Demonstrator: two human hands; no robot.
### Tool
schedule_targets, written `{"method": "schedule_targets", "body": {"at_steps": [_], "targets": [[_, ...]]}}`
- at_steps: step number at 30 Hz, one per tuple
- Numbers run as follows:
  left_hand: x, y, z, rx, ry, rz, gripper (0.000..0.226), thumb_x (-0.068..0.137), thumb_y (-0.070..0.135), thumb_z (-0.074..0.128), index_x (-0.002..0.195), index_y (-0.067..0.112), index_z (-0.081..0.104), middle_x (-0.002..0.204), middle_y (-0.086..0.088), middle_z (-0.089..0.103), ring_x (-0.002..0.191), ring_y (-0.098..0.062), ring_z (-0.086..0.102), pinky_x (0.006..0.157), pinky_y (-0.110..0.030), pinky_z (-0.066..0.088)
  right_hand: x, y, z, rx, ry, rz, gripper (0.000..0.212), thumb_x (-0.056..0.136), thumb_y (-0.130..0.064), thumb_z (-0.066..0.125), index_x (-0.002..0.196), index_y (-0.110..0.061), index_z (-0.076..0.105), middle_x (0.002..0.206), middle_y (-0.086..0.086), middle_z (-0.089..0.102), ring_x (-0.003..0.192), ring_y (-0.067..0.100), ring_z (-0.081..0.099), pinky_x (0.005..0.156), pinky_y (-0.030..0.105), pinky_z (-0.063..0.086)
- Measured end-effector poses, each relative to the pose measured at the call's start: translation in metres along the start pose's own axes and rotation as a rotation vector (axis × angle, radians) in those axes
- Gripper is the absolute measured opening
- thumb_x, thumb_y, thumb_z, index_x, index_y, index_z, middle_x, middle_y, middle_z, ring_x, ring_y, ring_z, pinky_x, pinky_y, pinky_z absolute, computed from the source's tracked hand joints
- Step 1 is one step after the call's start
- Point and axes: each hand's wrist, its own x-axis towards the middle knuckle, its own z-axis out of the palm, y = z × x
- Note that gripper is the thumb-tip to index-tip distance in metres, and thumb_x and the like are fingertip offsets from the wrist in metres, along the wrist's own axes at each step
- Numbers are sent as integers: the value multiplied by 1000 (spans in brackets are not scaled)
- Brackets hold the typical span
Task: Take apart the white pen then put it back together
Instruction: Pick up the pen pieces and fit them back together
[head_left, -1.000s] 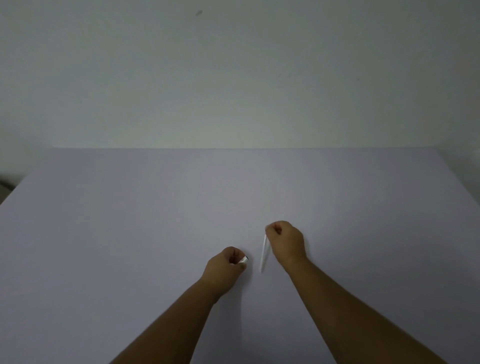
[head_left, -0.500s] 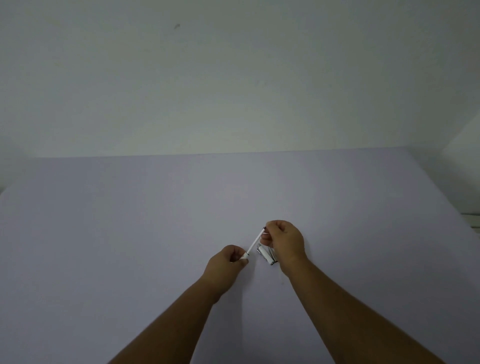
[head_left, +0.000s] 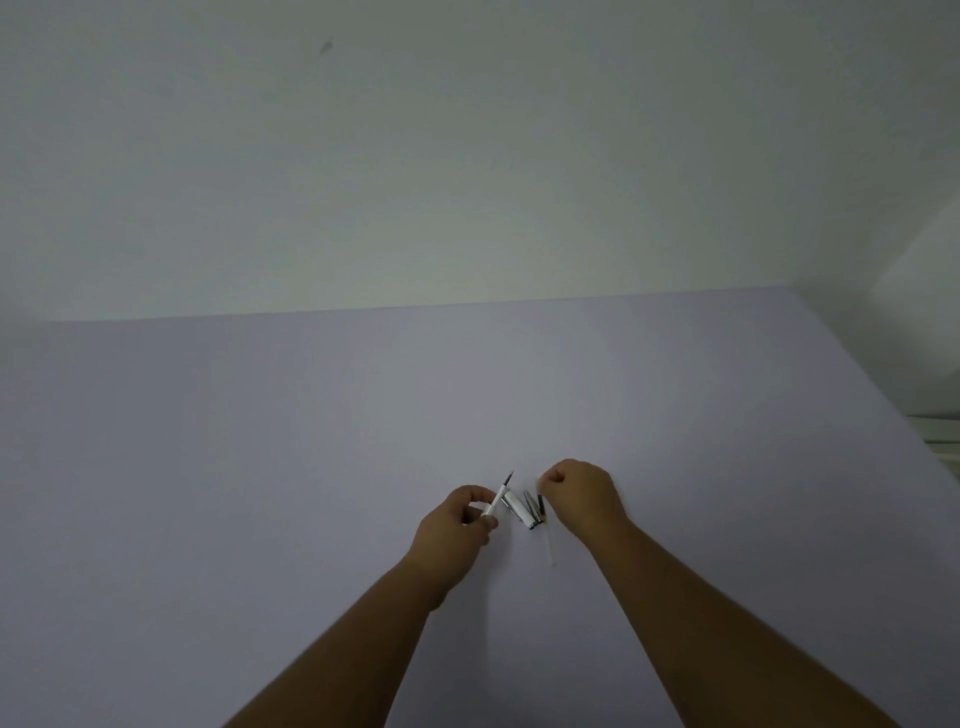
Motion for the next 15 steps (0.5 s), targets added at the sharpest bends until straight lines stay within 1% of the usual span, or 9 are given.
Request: {"method": "schedule_targets", "body": {"at_steps": [2,3,4,6,7,9,11,13,15], "targets": [[1,-4,-2,11,-4,-18,22,94,16,52,92,36,58,90,-2,66,79,-17,58,72,-29,50,0,-1,8,-172,-36,-12,23,90,-20,48,72,-10,59,86,10,65,82,26,59,67,32,44],[2,-6,-3,18,-8,-27,19,94,17,53,94,35,58,88,-1,65,79,-16,58,72,-29,51,1,-2,12,-234,-42,-18,24,91,-23,47,71,-14,57,88,10,64,84,27,59,67,32,43],[2,-9,-5,22,-12,-35,18,94,17,53,96,34,59,86,0,64,78,-15,58,71,-28,50,2,-2,15,-277,-40,-26,24,92,-27,48,75,-15,59,93,11,66,90,28,61,69,32,44],[2,-12,-8,20,-15,-47,16,94,18,54,98,32,60,84,1,63,76,-14,57,68,-26,49,5,-2,21,-333,-20,-40,28,92,-32,49,94,-10,66,105,11,68,100,29,63,76,34,49],[2,-14,-10,20,-14,-54,16,94,18,54,98,32,60,84,1,63,75,-14,56,68,-26,48,6,-3,23,-345,-12,-38,30,92,-34,50,99,-9,67,107,11,68,101,29,63,78,34,50],[2,-16,-14,21,-8,-60,15,94,18,55,101,29,61,83,2,63,74,-13,56,65,-24,47,8,-4,27,-346,-12,-20,31,90,-36,53,102,-10,67,108,11,69,102,28,64,78,33,51],[2,-17,-16,31,0,-60,14,94,19,55,103,28,62,82,2,62,73,-12,56,62,-22,45,8,-6,31,-342,-23,1,31,90,-36,54,99,-10,68,106,10,70,99,28,65,72,31,49],[3,-18,-19,37,2,-60,14,94,20,54,102,29,61,81,2,62,72,-12,55,62,-23,45,7,-9,33,-333,-32,22,30,91,-34,53,95,-8,68,103,11,70,96,28,66,66,28,43],[3,-17,-20,41,-3,-59,15,93,20,54,102,29,62,81,3,62,72,-12,55,62,-24,45,5,-12,32,-296,-15,38,26,90,-33,53,85,-11,66,94,12,70,84,28,63,63,27,39]]}}
